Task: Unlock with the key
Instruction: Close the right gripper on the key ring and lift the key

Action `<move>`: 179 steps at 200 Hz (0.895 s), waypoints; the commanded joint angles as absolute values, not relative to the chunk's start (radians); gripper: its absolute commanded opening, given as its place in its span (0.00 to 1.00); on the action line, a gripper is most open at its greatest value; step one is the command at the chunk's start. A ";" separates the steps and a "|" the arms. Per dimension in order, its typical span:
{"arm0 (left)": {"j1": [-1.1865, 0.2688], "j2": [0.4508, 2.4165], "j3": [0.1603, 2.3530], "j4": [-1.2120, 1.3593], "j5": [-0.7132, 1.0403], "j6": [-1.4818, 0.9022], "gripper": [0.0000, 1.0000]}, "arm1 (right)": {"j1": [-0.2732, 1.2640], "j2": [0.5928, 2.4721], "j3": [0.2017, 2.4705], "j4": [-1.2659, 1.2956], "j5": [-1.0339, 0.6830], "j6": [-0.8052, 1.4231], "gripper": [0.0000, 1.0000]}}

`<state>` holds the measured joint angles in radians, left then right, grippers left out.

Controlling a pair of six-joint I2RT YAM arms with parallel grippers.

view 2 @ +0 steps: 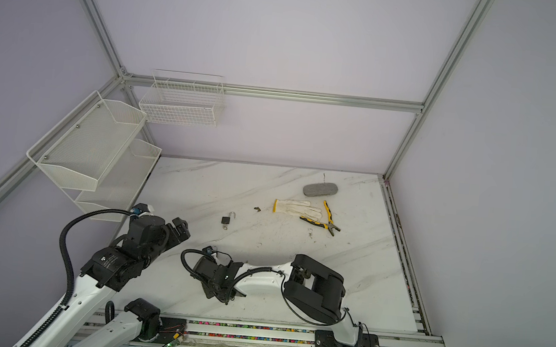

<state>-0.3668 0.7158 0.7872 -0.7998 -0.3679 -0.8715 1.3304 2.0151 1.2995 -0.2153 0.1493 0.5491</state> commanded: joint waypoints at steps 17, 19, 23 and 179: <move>-0.362 0.713 0.777 -0.760 -0.357 -0.868 1.00 | 1.326 1.967 1.288 -0.212 0.148 0.567 0.00; -0.362 0.712 0.777 -0.759 -0.356 -0.869 1.00 | 1.324 1.963 1.284 -0.211 0.146 0.567 0.00; -0.362 0.712 0.777 -0.759 -0.355 -0.870 1.00 | 1.323 1.959 1.282 -0.208 0.145 0.567 0.00; -0.361 0.695 0.755 -0.753 -0.323 -0.891 1.00 | 1.293 1.920 1.252 -0.262 0.188 0.484 0.00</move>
<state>-0.3668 0.7063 0.7872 -0.7780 -0.3218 -0.8799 1.2938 1.9133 1.2377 -0.2356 0.1692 0.5083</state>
